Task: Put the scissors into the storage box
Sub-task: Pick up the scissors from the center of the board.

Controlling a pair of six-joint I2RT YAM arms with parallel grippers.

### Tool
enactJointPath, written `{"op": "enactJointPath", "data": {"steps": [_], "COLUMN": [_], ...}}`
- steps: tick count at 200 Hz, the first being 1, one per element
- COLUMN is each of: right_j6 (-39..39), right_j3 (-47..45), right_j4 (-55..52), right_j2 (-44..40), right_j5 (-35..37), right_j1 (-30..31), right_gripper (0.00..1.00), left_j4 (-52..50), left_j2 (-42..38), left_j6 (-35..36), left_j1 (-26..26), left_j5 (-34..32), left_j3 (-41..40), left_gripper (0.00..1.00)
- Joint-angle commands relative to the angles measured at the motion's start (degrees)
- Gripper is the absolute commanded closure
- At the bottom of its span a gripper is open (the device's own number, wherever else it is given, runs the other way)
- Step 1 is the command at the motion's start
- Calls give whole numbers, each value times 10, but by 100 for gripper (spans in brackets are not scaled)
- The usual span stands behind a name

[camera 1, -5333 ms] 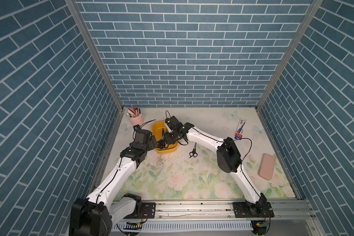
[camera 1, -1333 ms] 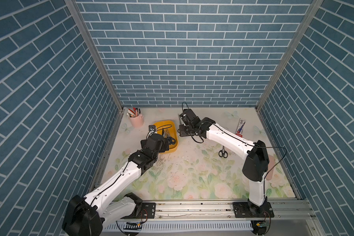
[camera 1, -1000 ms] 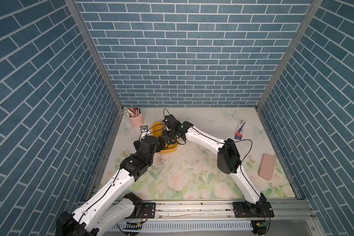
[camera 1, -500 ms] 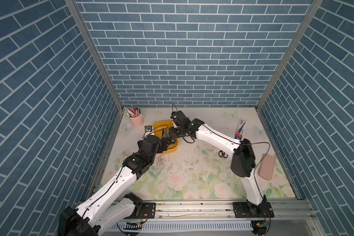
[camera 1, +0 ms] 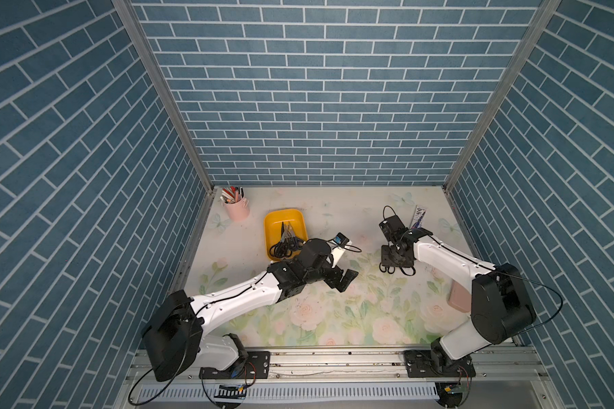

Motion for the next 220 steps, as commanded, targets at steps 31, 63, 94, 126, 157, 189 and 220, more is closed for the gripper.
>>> {"op": "enactJointPath", "data": {"steps": [31,63,94,126,157,189,220], "right_j6": [2,8,12,16,15,5,-4], "right_j3": [12,13,22,19,34,36,46], "right_j4": [30,41,35,30,15,17,11], "right_j2": [39,61,79,98,126,148,174], "right_j5": [-24,-35,-47,-57,-61,-100,-117], "right_j1": [-8,-14,-15,-15,-18,-40,-57], "right_gripper": [52,56,63,66,66,67,68], "left_j4": [11,-9,-19,-29,-31,-35,-38], "left_j2": [11,-3,-14,-12,-8,-7,-4], "left_j6": [17,13,7,3,-4,-6,-6], "left_j1": [-5,-5,-5,-6,-7,-9,-10], "left_j5": [-2,-20,-34,-43,-43,-47,-53], "left_j3": [26,10,-3,-5,-5,-9,-7], "left_gripper": [0,0,0,0,0,0,0]}}
